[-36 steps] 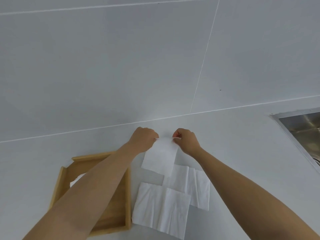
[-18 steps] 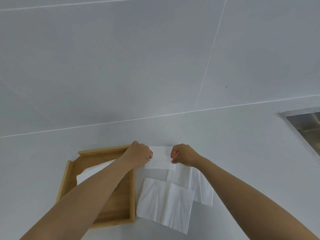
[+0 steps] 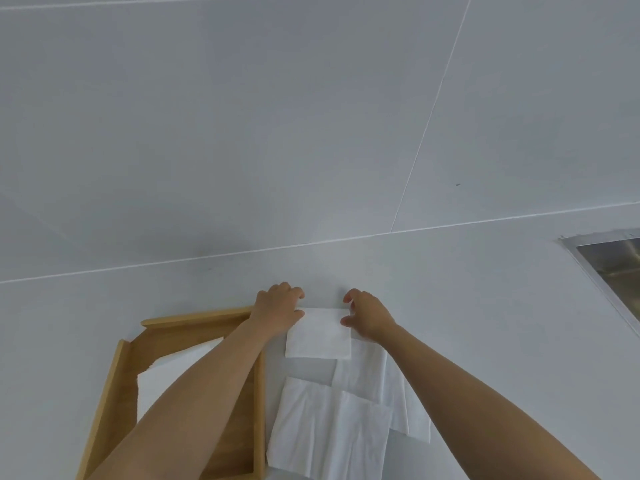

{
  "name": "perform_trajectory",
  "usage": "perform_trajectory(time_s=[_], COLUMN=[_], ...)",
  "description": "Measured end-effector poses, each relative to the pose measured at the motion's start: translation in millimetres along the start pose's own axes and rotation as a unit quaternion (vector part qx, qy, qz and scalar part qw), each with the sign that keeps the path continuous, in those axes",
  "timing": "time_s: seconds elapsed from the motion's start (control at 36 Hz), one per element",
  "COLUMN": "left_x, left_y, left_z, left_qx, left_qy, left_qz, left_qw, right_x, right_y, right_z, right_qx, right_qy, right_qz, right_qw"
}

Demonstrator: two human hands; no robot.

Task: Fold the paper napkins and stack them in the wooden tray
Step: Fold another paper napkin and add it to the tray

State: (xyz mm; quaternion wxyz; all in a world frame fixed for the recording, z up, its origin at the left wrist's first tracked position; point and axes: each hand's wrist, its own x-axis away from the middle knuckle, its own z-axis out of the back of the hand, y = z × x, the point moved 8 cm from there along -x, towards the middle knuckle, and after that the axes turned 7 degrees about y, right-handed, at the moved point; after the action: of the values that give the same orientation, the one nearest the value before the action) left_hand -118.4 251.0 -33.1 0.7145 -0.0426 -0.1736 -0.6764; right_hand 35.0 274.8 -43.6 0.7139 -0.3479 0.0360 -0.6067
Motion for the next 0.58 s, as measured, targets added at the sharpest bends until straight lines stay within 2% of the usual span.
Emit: perform_trajectory(time_s=[0.39, 0.47, 0.58], left_x=[-11.1, -7.0, 2.2], left_y=[-3.7, -4.7, -9.9], left_z=[-14.6, -8.4, 2.7], left_qx=[0.024, 0.071, 0.185], left_qy=[0.002, 0.010, 0.001], left_qz=[0.034, 0.047, 0.066], left_qw=[0.999, 0.996, 0.981], right_x=[-16.8, -14.0, -6.4], right_y=[-8.0, -10.0, -15.5], right_z=[-14.0, -10.8, 1.6], right_qx=[0.048, 0.030, -0.067], right_qy=[0.000, 0.008, 0.032], right_qz=[-0.021, -0.010, 0.006], right_qw=[0.999, 0.999, 0.997])
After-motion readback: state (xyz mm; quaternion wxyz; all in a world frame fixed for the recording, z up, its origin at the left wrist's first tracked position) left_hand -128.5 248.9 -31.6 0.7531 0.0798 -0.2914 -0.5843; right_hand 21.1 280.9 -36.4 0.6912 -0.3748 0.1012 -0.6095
